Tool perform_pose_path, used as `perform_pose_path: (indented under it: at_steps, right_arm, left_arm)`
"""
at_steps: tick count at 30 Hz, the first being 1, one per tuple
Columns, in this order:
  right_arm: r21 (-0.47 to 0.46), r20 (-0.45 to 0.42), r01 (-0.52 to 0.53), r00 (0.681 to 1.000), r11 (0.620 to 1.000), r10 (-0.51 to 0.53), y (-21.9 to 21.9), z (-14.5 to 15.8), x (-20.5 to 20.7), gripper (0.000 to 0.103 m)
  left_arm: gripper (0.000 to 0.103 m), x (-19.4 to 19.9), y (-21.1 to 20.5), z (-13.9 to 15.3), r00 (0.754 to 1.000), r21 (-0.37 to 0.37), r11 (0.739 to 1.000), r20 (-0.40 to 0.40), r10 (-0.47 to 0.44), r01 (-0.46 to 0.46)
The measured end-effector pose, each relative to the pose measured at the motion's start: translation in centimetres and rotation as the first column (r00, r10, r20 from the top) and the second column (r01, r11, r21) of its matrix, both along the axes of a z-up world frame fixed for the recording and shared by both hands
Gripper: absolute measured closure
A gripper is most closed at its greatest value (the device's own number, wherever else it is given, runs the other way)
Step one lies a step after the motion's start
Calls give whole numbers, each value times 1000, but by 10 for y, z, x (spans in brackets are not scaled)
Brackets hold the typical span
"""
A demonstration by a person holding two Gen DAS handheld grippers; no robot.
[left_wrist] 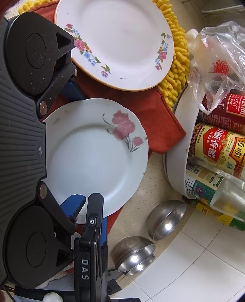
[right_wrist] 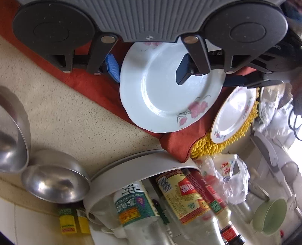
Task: Organize plates and bowls
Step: 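Lift the large plate with the right gripper toward the medium pink-flower plate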
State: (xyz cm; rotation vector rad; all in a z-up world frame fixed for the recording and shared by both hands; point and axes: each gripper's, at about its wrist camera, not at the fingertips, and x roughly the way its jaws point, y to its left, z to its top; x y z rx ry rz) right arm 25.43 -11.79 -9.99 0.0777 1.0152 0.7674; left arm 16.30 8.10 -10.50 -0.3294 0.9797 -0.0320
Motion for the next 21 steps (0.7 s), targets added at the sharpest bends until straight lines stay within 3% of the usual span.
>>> perform_pose_path:
  at_steps: [7, 21]
  right_arm:
    - [-40, 21, 5, 1000, 999, -4, -1, 5, -9, 46]
    - [17, 46, 76, 996, 997, -77, -27, 37, -25, 46]
  left_arm:
    - [2, -2, -8, 8, 1000, 50, 999, 25, -15, 14]
    - [1, -9, -24, 38, 992, 66, 997, 111, -54, 47]
